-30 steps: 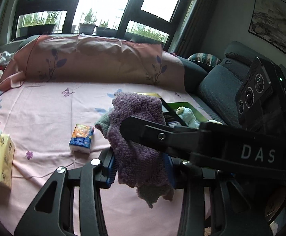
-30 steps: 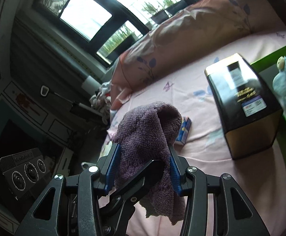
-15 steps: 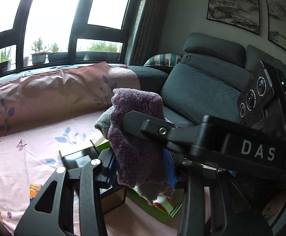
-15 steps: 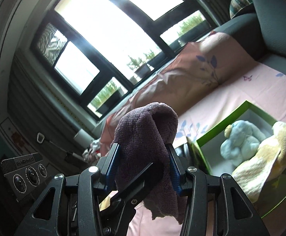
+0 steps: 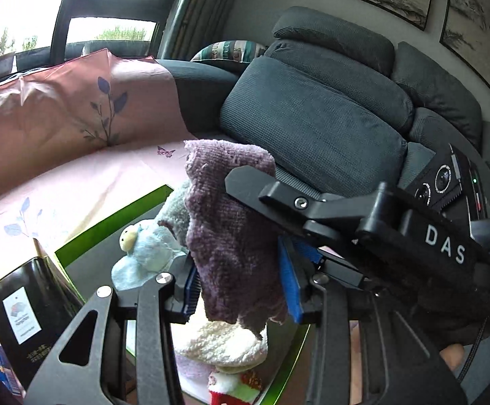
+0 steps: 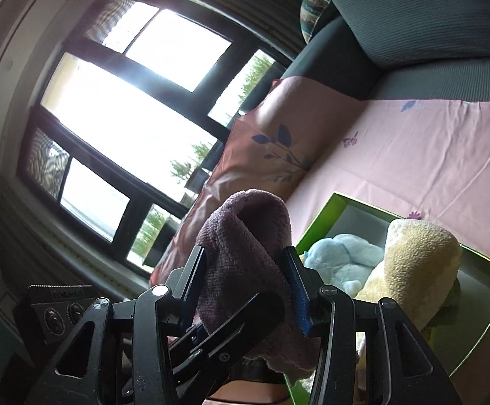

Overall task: Organize soft objects
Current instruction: 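Carry the purple towel into the green box and open the right tool, then withdraw the right tool and approach the blue Tempo tissue pack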

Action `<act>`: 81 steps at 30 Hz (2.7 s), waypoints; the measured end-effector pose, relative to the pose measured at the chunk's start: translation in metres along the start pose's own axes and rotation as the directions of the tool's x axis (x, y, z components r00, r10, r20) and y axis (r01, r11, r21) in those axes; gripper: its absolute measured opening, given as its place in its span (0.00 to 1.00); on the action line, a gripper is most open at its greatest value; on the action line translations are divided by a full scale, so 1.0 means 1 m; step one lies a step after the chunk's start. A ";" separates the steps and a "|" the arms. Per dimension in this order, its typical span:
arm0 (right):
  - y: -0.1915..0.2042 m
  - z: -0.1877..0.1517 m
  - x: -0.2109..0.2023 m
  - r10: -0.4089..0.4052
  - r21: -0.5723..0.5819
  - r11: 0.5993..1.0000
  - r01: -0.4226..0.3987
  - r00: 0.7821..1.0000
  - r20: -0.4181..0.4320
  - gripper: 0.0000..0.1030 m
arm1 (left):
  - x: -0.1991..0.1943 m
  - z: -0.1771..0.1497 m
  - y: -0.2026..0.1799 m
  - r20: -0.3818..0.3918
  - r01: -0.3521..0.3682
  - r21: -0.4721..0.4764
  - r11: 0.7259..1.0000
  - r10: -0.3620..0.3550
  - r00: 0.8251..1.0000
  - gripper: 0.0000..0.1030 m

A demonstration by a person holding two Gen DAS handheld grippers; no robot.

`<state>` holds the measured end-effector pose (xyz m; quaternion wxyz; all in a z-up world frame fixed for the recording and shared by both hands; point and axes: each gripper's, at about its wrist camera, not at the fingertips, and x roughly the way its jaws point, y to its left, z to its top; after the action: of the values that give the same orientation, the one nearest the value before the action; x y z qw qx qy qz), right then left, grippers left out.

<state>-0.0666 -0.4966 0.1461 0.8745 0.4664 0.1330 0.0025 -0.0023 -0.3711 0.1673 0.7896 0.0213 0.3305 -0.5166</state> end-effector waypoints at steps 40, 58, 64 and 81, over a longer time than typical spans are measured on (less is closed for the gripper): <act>0.096 -0.061 -0.026 -0.119 -0.313 0.939 0.140 0.989 0.086 1.00 | -0.183 -0.116 0.097 -0.005 -0.574 -0.229 0.786 0.589 0.808 0.76; 0.179 -0.200 0.096 -0.255 -0.579 0.813 0.059 0.931 -0.262 1.00 | -0.272 -0.214 0.210 -0.120 -0.646 -0.590 0.485 0.738 0.663 0.83; 0.175 -0.255 0.161 -0.351 -0.599 0.800 0.033 0.836 -0.422 1.00 | -0.297 -0.224 0.214 -0.113 -0.661 -0.614 0.432 0.780 0.615 0.83; 0.122 -0.306 0.238 -0.622 -0.768 0.616 0.175 0.707 -0.337 0.53 | -0.311 -0.226 0.211 -0.106 -0.670 -0.607 0.428 0.792 0.602 0.83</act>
<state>0.1053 -0.1478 0.0289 0.8732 0.0397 0.4855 -0.0138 -0.0169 0.0616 0.0952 0.9266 -0.1345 0.3511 0.0109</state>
